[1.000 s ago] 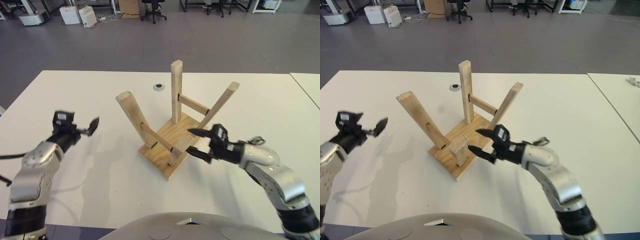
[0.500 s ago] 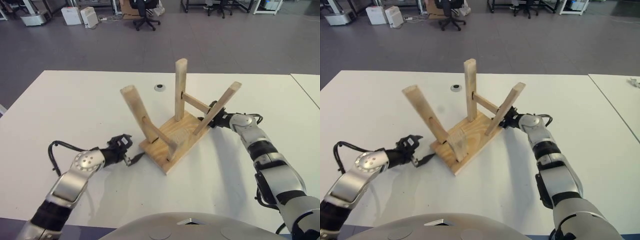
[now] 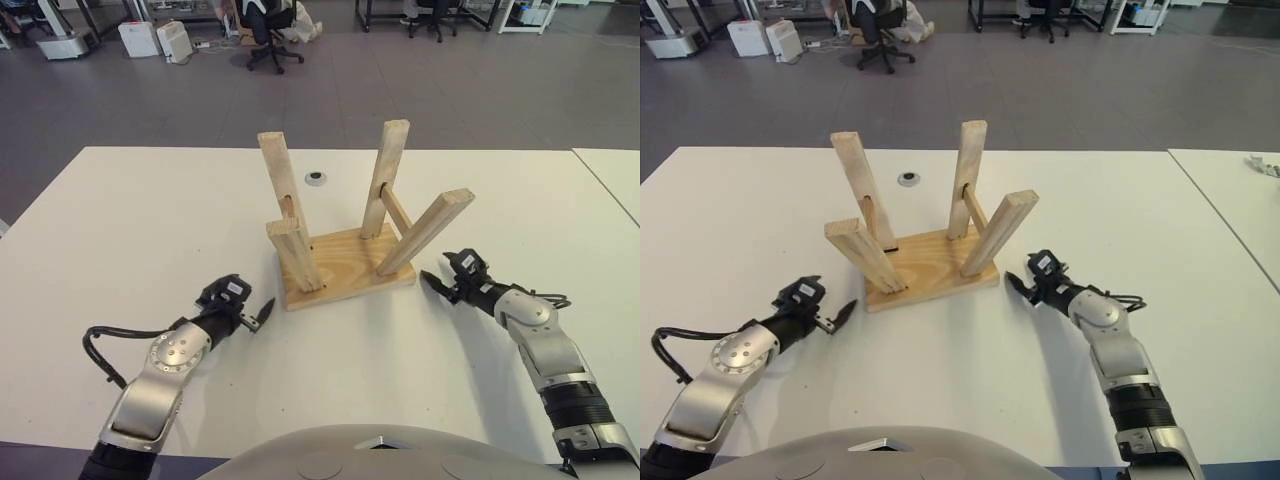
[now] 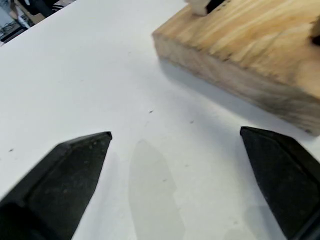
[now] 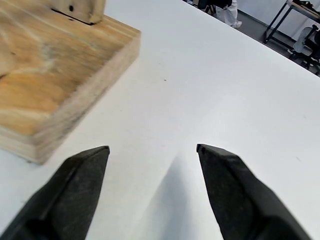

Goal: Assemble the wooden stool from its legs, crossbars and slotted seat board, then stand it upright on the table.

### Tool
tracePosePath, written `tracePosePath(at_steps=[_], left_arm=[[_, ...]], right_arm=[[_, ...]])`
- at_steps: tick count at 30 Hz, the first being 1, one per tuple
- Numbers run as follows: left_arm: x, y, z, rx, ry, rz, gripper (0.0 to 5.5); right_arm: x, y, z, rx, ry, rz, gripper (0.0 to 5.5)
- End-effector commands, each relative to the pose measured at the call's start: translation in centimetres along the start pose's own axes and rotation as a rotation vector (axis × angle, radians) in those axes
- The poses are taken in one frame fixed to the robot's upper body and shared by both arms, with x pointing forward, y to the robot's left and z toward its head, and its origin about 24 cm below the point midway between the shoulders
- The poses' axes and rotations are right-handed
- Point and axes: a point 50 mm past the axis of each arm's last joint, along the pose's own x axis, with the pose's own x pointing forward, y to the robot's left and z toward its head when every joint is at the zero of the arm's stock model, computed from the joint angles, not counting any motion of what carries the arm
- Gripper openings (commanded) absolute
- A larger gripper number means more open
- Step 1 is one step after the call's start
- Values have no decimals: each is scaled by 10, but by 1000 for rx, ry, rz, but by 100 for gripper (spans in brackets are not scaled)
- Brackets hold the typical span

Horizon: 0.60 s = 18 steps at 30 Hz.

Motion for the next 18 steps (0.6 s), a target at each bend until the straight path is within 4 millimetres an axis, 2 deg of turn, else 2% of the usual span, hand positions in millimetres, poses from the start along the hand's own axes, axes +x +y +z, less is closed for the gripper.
tracePosePath(at_steps=[1, 3, 4, 6, 7, 11, 13, 14, 16, 18], left_arm=[[26, -24, 18, 18, 3, -128, 473], [25, -18, 46, -16, -85, -131, 473], [18, -16, 58, -39, -131, -150, 473], [-2, -10, 84, -31, -233, -200, 473], [-16, -6, 95, 4, -278, -233, 473], [-52, 10, 122, 107, -359, -306, 473], [-60, 15, 122, 102, -351, -333, 473], [-60, 19, 112, 83, -307, -332, 473], [-54, 32, 84, 47, -173, -284, 473], [-54, 42, 64, 47, -88, -252, 473]], right_arm=[[9, 46, 30, 95, -78, 244, 328], [0, 49, 54, 122, -113, 284, 328], [-8, 47, 61, 119, -97, 284, 328], [-26, 41, 73, 119, -16, 289, 328], [-35, 36, 85, 120, -18, 290, 328], [-65, 21, 132, 78, -114, 306, 328], [-74, 16, 144, 59, -134, 303, 328], [-77, 14, 142, 52, -116, 295, 328], [-77, 12, 126, 32, -19, 261, 328], [-76, 6, 102, 0, 96, 208, 328]])
